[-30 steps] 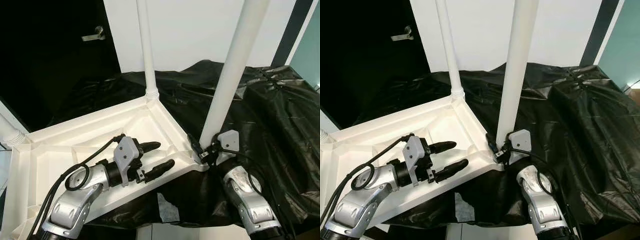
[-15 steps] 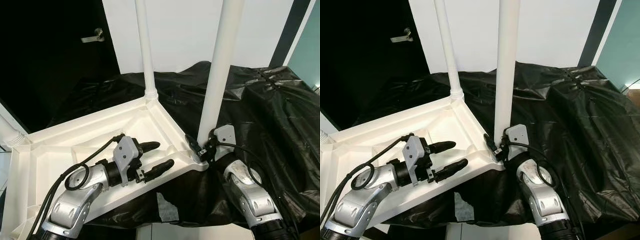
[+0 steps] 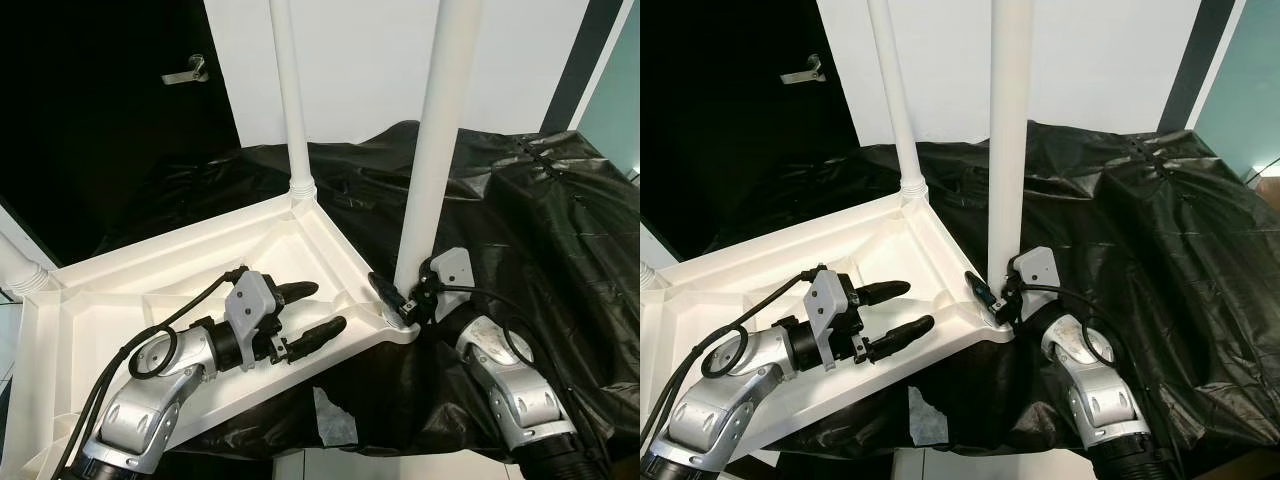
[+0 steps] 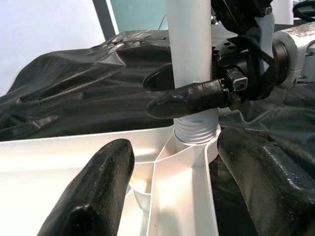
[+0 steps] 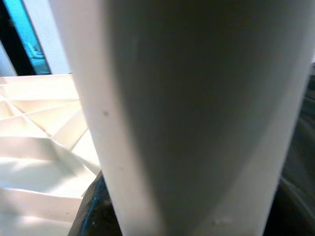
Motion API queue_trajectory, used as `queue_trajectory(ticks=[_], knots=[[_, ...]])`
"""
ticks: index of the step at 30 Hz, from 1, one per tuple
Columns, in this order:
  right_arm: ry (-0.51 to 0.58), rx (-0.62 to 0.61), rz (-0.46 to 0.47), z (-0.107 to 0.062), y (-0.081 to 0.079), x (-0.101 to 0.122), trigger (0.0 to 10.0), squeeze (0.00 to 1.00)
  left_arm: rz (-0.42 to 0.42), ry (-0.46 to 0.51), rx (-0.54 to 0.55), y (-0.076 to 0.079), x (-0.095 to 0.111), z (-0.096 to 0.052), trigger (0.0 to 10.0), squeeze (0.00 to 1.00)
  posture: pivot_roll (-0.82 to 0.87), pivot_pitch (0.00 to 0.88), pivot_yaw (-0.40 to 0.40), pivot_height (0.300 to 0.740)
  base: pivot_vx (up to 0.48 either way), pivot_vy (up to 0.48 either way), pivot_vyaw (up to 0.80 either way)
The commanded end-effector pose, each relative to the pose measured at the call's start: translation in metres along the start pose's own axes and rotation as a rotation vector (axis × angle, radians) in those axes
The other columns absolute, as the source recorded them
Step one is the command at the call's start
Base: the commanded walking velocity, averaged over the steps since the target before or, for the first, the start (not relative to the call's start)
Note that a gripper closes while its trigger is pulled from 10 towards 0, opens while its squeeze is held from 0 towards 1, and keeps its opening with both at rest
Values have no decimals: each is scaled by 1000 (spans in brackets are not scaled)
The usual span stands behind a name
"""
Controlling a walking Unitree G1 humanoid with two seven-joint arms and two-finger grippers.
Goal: Building children table
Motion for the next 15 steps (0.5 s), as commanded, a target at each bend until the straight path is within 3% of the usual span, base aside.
queue_trajectory(ticks=[1,3,10,15], knots=[[-153,38,68,-9,-9,-38,10000,0,21,-6,-16,-3,2,-2,10000,0,-11,0,68,740,0,0,0],[-140,72,98,-11,-8,-37,10000,0,23,-6,-14,-4,3,-3,10000,0,-10,0,70,740,0,0,0],[-139,12,185,-11,11,-41,10000,0,28,-4,-13,-5,5,-2,10000,0,-6,0,72,740,0,0,0],[-132,42,136,-8,8,-38,10000,0,31,-4,-12,-6,5,-2,10000,0,-8,0,73,740,0,0,0]])
Point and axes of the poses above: a point about 5 cm out from each wrist's last joint towards the gripper, its own z axis pointing out of the wrist towards the gripper, its own x axis along the axis of the wrist's last joint, y = z × x, the point moved 3 cm from there along z, pointing out of the wrist towards the gripper, and after that the axes turned 2 degrees about -z, right-handed, at the moved point
